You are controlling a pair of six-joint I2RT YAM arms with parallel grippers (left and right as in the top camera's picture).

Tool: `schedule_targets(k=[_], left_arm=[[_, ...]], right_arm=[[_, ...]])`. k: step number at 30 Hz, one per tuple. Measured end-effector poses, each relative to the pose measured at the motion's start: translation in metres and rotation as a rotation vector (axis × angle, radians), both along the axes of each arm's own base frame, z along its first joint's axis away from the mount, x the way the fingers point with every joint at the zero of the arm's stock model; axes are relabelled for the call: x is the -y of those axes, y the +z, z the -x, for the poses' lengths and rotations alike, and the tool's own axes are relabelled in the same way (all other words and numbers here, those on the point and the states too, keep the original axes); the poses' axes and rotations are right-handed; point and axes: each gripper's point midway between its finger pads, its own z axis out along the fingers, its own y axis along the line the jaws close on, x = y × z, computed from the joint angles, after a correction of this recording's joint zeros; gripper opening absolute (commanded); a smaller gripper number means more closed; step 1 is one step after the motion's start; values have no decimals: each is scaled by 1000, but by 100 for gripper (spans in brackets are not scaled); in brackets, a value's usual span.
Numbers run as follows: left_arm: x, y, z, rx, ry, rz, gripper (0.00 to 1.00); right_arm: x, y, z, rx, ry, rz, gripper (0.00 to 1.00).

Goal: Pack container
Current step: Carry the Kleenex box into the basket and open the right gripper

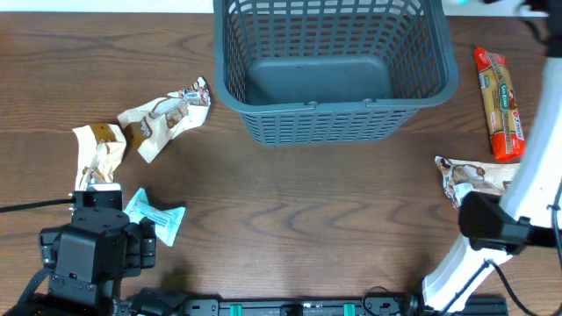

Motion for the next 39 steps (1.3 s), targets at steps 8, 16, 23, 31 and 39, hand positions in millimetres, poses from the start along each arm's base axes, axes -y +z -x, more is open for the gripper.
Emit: schedule_targets(k=[8, 16, 23, 31, 39], left_arm=[[0, 0, 0, 0, 0, 0, 99], [0, 0, 0, 0, 0, 0, 99], [0, 0, 0, 0, 0, 0, 99], [0, 0, 0, 0, 0, 0, 99], [0, 0, 0, 0, 0, 0, 99]], right_arm=[[-65, -75, -2, -238, 150, -9, 2], [-95, -130, 10, -387, 219, 71, 1], [-109, -205, 7, -518, 251, 108, 1], [-106, -239, 12, -586, 243, 133, 2], [-102, -240, 9, -575, 235, 159, 63]])
